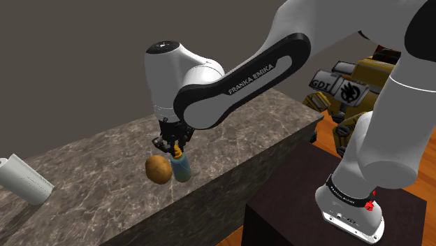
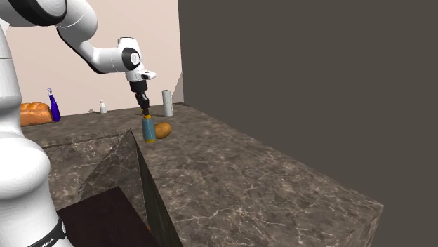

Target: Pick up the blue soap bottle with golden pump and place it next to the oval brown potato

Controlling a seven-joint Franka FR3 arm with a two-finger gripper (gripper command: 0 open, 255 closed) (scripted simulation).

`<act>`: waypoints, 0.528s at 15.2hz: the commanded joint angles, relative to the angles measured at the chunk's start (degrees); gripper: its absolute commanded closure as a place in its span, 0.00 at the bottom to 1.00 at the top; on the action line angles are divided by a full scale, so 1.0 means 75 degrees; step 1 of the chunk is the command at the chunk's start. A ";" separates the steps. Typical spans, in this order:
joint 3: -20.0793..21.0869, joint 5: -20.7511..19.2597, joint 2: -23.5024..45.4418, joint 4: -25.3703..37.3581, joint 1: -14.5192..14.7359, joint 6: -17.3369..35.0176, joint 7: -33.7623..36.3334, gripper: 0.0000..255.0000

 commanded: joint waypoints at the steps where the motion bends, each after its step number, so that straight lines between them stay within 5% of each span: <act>1: -0.0001 -0.0070 0.0099 -0.0120 0.0011 0.0214 0.0063 1.00; 8: -0.0005 -0.0112 0.0161 -0.0192 0.0017 0.0340 0.0096 1.00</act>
